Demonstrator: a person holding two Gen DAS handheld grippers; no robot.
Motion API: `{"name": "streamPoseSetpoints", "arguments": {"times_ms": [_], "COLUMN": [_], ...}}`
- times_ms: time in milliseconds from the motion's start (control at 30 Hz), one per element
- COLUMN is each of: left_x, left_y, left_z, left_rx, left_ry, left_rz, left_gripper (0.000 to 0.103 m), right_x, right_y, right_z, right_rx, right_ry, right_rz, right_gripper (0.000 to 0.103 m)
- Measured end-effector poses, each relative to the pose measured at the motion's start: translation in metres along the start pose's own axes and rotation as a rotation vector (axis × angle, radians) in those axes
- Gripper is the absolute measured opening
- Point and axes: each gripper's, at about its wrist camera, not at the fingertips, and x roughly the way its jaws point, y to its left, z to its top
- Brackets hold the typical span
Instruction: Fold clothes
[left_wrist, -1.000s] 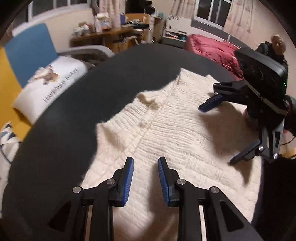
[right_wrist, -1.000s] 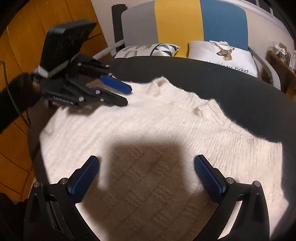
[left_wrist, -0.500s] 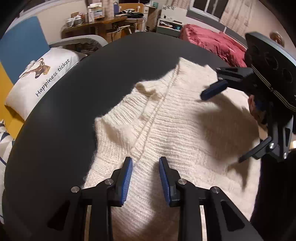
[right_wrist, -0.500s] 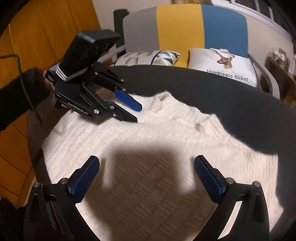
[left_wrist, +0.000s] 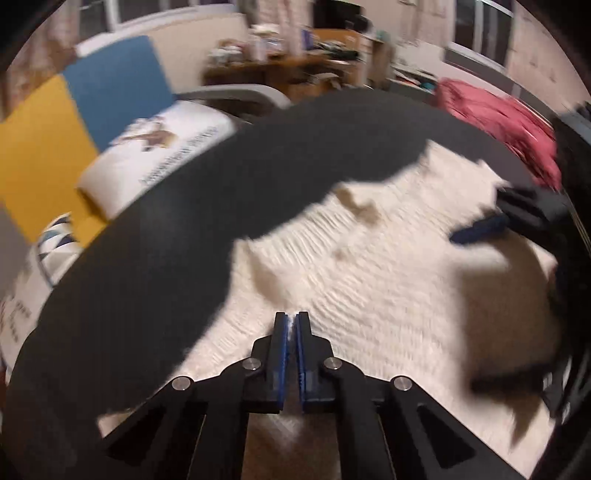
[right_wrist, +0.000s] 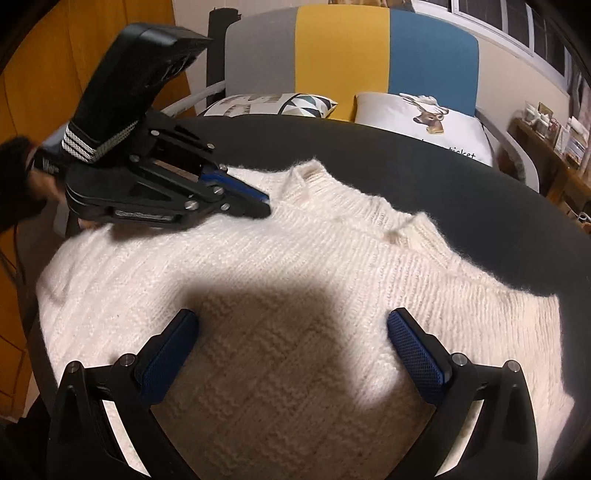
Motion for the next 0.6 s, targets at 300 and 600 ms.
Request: {"name": "streamPoseSetpoints", "arguments": {"times_ms": [300, 600], "left_x": [0.012, -0.081], "left_y": [0.014, 0.051], "left_z": [0.001, -0.033], "left_rx": [-0.083, -0.188], "left_ry": [0.033, -0.123], "left_rz": [-0.065, -0.094], "left_gripper": [0.009, 0.016], "right_x": [-0.004, -0.003], "right_y": [0.008, 0.027], "right_z": [-0.007, 0.011], "right_rx": [0.026, -0.032], "right_ry": [-0.020, 0.019], "right_rz": [-0.018, -0.022], "right_gripper": [0.103, 0.103]}}
